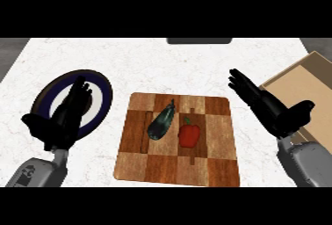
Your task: Pick the bell pepper from the cutting board and place it in the cardboard box
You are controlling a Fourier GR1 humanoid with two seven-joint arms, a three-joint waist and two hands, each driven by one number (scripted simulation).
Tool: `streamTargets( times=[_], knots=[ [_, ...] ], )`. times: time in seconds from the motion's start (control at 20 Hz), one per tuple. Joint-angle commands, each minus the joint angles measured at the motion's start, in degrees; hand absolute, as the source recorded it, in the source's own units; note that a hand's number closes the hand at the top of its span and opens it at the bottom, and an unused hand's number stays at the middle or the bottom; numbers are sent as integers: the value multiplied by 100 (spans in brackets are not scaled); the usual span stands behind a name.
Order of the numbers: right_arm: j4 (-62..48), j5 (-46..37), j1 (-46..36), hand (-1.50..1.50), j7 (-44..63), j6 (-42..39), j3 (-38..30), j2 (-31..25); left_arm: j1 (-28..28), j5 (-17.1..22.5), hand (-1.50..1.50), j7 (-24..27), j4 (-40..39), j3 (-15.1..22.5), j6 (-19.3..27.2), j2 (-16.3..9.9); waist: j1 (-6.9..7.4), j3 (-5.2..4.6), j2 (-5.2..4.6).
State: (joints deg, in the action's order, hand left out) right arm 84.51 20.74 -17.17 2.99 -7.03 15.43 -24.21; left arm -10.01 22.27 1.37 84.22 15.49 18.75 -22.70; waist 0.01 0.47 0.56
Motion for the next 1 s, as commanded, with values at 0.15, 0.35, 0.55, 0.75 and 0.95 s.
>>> streamTargets(
  times=[0.15,0.35,0.55,0.75,0.95],
  knots=[
    [757,-762,-56,-150,705,1765,-260,475,302,303,0,-464,425,-525,-339,-531,20,-50,-17],
    [909,-2202,163,-150,384,3406,-915,-51,607,513,0,-526,198,-633,-382,-553,-305,-85,112],
    [2023,-3198,1053,-150,-501,4296,-19,702,868,751,0,-612,428,-769,-656,-691,-149,-55,43],
    [2850,-4605,1429,-150,259,4308,1219,532,915,720,0,-829,810,-797,-587,-770,-96,-65,31],
    [2584,-5254,1284,-150,1927,3182,1263,-322,1053,833,0,-821,815,-891,-734,-818,-41,-90,24]
  ],
)
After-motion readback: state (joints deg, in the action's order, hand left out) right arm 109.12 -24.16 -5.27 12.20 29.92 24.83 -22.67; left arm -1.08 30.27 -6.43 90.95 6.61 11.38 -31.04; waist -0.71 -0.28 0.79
